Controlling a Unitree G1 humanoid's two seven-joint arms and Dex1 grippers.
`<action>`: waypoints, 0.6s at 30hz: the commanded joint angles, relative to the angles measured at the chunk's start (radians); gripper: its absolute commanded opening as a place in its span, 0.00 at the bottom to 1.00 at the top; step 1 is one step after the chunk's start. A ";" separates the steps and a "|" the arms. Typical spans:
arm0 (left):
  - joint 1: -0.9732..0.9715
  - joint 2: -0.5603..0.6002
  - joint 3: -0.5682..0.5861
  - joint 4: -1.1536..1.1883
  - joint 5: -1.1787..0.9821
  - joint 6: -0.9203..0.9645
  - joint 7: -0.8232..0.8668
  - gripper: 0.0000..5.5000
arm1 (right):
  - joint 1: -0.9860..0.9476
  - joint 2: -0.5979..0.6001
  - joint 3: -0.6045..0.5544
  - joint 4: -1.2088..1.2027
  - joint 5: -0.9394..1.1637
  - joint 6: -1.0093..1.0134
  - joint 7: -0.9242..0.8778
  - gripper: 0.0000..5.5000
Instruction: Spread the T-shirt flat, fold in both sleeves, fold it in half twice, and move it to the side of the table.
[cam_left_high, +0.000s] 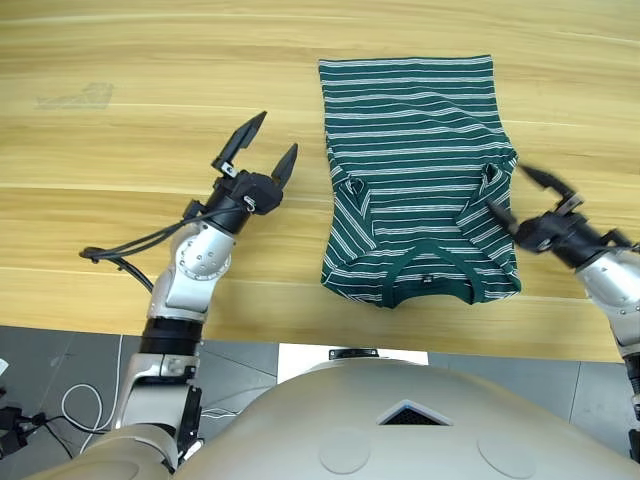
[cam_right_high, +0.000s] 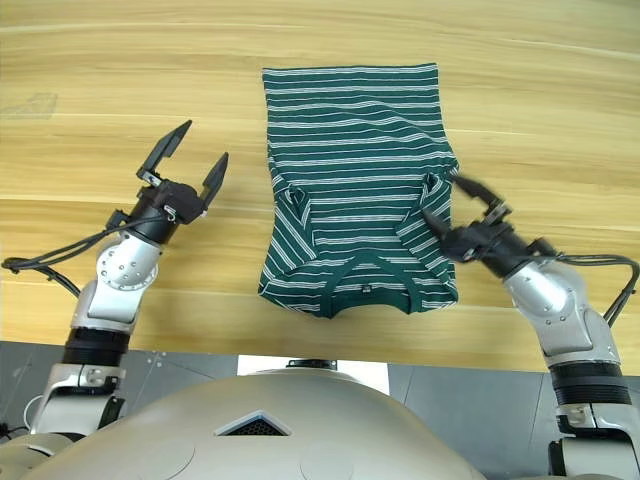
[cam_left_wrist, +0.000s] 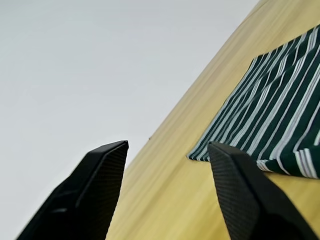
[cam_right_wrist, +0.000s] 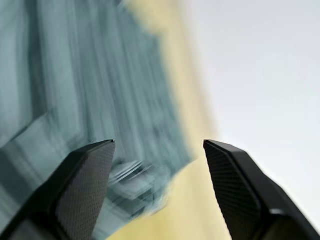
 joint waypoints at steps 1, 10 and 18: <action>0.003 0.131 0.036 0.029 0.066 -0.069 0.002 0.54 | 0.006 -0.021 -0.090 -0.006 0.030 0.020 0.006 0.60; 0.269 0.366 0.033 -0.168 0.239 -0.106 -0.102 0.54 | 0.232 -0.125 -0.160 0.146 -0.351 -0.085 -0.168 0.60; 0.454 0.395 -0.096 -0.317 0.243 -0.039 -0.292 0.54 | 0.195 -0.208 -0.014 0.084 -0.332 -0.196 -0.001 0.60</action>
